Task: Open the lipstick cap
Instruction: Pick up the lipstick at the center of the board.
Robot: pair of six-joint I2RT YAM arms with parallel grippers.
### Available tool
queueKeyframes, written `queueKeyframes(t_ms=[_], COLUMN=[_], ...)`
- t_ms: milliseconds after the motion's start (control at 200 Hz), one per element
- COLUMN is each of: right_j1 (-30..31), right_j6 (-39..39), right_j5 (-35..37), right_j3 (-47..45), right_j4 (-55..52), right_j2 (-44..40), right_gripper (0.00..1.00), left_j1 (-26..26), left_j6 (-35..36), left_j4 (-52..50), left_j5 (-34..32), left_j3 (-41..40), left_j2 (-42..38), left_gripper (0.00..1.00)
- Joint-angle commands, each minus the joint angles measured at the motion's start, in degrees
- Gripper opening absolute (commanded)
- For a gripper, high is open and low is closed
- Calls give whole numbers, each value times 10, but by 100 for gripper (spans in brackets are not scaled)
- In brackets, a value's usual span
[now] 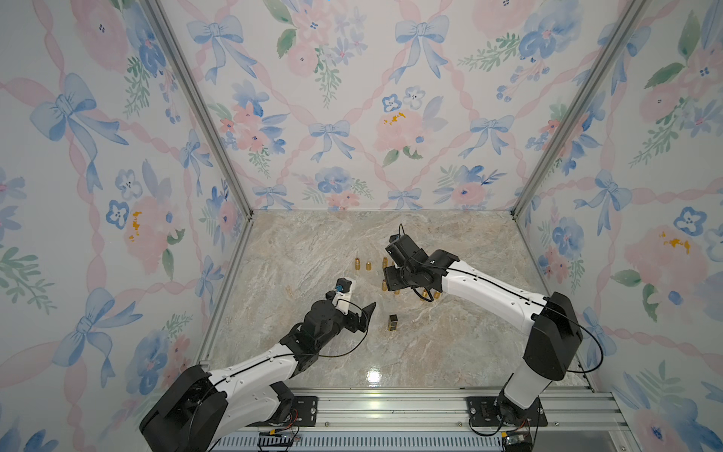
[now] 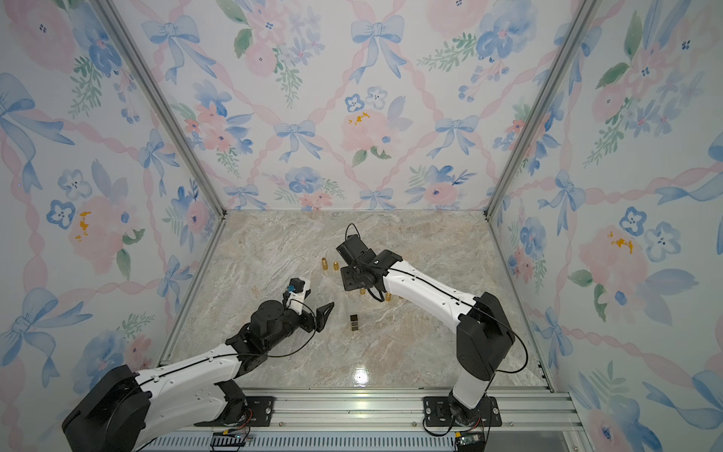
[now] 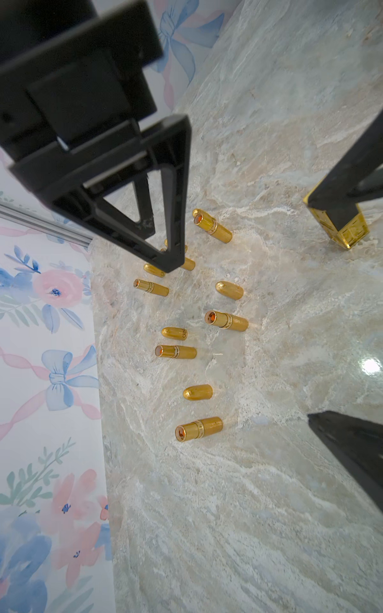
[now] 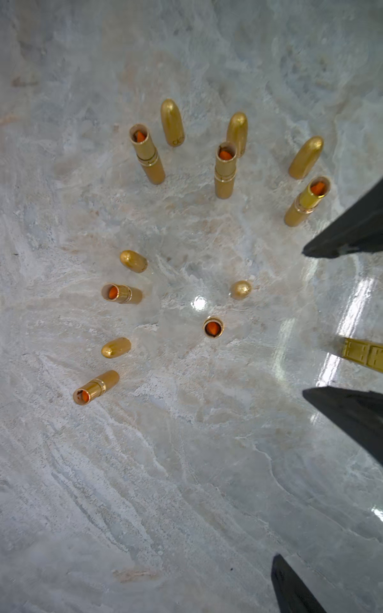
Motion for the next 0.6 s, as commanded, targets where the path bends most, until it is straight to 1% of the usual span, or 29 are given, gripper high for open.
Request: queueKeyframes(t_ms=[0,105,235,360,460,595], right_j1=[26,47,74,80,84,89], right_j6=[65,101,145,171,180,182], right_j5=[-16,-39,-55,-63,-61,-57], right_j3=[-1,-16,-34,-58,-72,-84], right_j4=[-107,-107,-87,-59,-46,-31], right_j2=[-21,-24,-8,13,28,51], right_gripper=[65,66,67,67,65,60], left_j1=[-5,-9,-14,-16,-17,-16], left_j6=[-21,-24,-30,-34,-34,-31], left_j4=[-21,-38,-61,-74,-85,-93], left_j5=[16,15,13,5,2,-4], left_j3=[-15,-24,-31,-38,-39,-36], left_j2=[-18,-33,-53,-73,-82,-87], left_gripper=[98,98,98,98,98,98])
